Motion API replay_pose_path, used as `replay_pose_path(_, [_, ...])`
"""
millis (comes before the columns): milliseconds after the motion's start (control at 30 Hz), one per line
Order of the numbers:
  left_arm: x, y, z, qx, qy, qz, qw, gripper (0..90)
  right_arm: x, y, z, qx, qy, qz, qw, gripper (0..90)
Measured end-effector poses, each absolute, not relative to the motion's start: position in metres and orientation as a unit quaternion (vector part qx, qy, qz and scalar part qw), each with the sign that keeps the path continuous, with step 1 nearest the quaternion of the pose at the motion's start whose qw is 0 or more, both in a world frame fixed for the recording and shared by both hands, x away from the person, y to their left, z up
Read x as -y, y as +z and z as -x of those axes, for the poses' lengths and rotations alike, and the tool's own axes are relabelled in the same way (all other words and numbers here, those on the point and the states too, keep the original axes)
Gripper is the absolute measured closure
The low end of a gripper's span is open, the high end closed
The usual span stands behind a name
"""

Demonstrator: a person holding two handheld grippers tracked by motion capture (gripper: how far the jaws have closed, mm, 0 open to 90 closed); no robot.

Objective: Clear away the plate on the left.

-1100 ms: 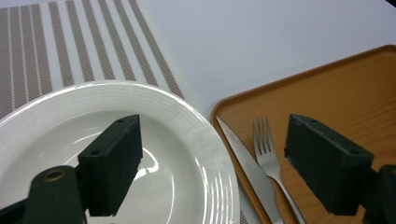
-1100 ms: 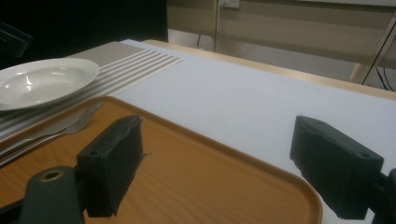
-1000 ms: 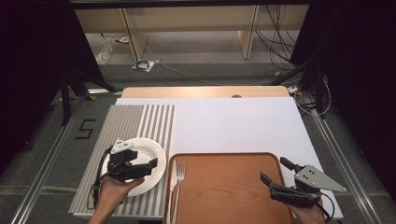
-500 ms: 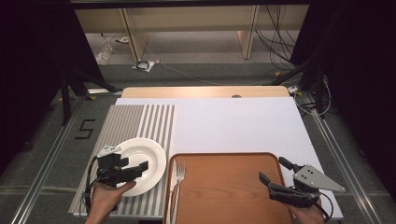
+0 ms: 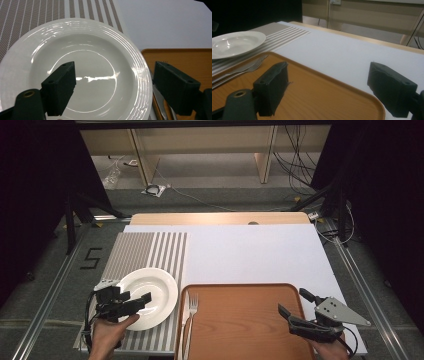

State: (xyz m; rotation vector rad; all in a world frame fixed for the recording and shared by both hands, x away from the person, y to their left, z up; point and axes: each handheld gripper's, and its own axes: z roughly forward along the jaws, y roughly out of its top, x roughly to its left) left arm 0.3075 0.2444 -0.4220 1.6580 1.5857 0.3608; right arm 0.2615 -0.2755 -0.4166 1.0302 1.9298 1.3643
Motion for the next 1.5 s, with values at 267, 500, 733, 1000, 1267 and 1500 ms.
replay_pose_path(267, [-0.255, -0.424, -0.3, -0.643, 0.142, -0.641, 0.395, 17.8, 0.272, -0.416, -0.259, -0.719, 0.51, -0.38, 0.28, 18.0])
replay_pose_path(500, [-0.266, -0.426, -0.294, -0.665, 0.143, -0.618, 0.394, 16.6, 0.271, -0.416, -0.259, -0.719, 0.51, -0.379, 0.282, 18.0])
replay_pose_path(733, [-0.278, -0.43, -0.287, -0.702, 0.117, -0.57, 0.411, 16.6, 0.271, -0.415, -0.258, -0.72, 0.508, -0.38, 0.28, 18.0])
replay_pose_path(1000, [-0.286, -0.436, -0.281, -0.733, 0.109, -0.533, 0.409, 16.6, 0.271, -0.415, -0.258, -0.722, 0.507, -0.377, 0.282, 18.0])
replay_pose_path(1267, [-0.293, -0.442, -0.274, -0.765, 0.086, -0.478, 0.423, 16.5, 0.27, -0.416, -0.258, -0.72, 0.509, -0.378, 0.283, 18.0])
replay_pose_path(1500, [-0.297, -0.449, -0.264, -0.787, 0.055, -0.431, 0.437, 16.4, 0.269, -0.415, -0.257, -0.719, 0.51, -0.379, 0.281, 18.0])
